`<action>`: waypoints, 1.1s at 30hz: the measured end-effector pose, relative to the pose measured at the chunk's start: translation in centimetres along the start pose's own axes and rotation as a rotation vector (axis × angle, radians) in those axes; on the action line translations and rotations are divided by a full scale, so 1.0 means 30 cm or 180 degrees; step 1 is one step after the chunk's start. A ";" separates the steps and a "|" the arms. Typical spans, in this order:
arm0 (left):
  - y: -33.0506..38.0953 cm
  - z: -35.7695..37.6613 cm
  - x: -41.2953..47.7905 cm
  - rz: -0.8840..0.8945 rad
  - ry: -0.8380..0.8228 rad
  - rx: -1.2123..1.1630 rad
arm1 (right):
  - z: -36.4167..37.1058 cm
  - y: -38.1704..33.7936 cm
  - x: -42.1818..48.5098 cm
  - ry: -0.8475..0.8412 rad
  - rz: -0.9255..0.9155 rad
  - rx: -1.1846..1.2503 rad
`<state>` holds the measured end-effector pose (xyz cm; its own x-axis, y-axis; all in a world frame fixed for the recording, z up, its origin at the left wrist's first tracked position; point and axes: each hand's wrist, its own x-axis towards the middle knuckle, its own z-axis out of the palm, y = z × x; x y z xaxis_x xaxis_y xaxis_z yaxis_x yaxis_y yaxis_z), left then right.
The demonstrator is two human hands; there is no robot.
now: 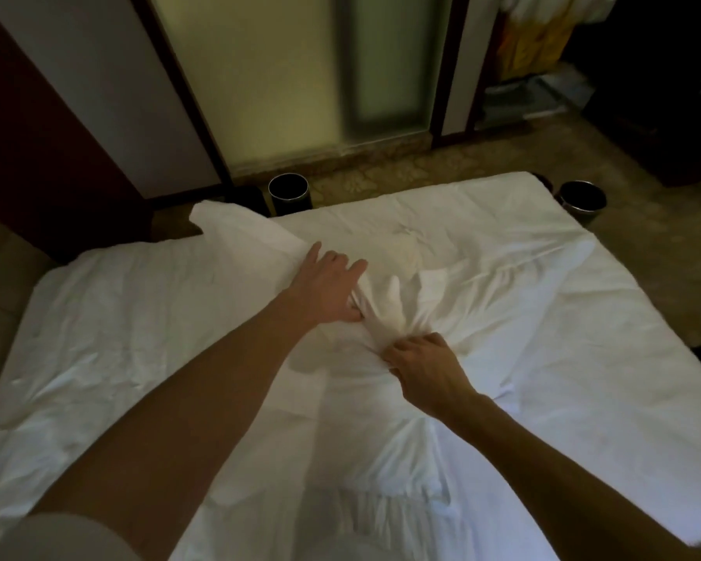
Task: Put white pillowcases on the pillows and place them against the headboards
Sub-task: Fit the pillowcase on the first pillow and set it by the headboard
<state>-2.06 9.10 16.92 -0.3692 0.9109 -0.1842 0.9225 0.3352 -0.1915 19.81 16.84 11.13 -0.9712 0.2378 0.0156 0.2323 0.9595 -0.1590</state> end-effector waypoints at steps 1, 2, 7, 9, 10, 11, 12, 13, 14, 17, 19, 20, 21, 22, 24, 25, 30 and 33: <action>0.009 -0.015 -0.027 0.0014 -0.0139 0.0062 | -0.003 -0.011 -0.029 -0.0107 -0.0031 -0.0071; 0.019 -0.028 -0.052 0.0019 -0.0275 0.0125 | -0.011 -0.024 -0.053 -0.0242 -0.0065 -0.0129; 0.074 -0.041 -0.192 0.0009 -0.0270 0.0332 | -0.119 -0.078 -0.077 0.0193 -0.0099 -0.0338; 0.082 -0.036 -0.249 -0.0004 -0.0098 0.0358 | -0.175 -0.083 -0.058 0.0720 -0.0069 -0.0366; 0.083 -0.036 -0.275 -0.0020 -0.0018 0.0355 | -0.201 -0.083 -0.047 0.0795 -0.0041 -0.0386; 0.082 -0.037 -0.301 -0.0049 0.0051 0.0345 | -0.219 -0.082 -0.035 0.0717 -0.0007 -0.0417; 0.080 -0.038 -0.325 -0.0089 0.0107 0.0330 | -0.234 -0.081 -0.027 0.0566 0.0008 -0.0437; 0.077 -0.037 -0.346 -0.0136 0.0140 0.0304 | -0.240 -0.081 -0.019 0.0382 0.0014 -0.0442; 0.072 -0.036 -0.367 -0.0187 0.0150 0.0268 | -0.241 -0.079 -0.014 0.0202 0.0008 -0.0426; 0.054 -0.035 -0.419 -0.0342 0.0131 0.0243 | -0.239 -0.086 -0.003 -0.0284 -0.0007 -0.0339; 0.036 -0.041 -0.454 -0.0492 0.0153 0.0310 | -0.246 -0.106 0.007 -0.0577 0.0051 -0.0162; 0.024 -0.044 -0.470 -0.0575 0.0170 0.0335 | -0.249 -0.116 0.014 -0.0672 0.0074 -0.0067; 0.010 -0.045 -0.488 -0.0654 0.0169 0.0355 | -0.250 -0.126 0.022 -0.0734 0.0075 0.0009; -0.004 -0.044 -0.505 -0.0729 0.0161 0.0372 | -0.248 -0.136 0.030 -0.0770 0.0047 0.0064; -0.030 -0.040 -0.534 -0.0842 0.0199 0.0396 | -0.241 -0.149 0.052 -0.0798 -0.0038 0.0190; -0.039 -0.039 -0.547 -0.0875 0.0225 0.0404 | -0.239 -0.154 0.065 -0.0814 -0.0067 0.0263; -0.070 -0.039 -0.594 -0.0959 0.0290 0.0342 | -0.255 -0.198 0.130 -0.0991 0.0015 0.0427; -0.084 -0.043 -0.617 -0.1040 0.0334 0.0316 | -0.274 -0.220 0.162 -0.1062 0.0104 0.0545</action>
<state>2.59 -8.31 22.06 -0.6247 0.7809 0.0012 0.7402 0.5926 -0.3177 13.98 12.91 20.38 -0.9338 0.1785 -0.3102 0.2787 0.9064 -0.3174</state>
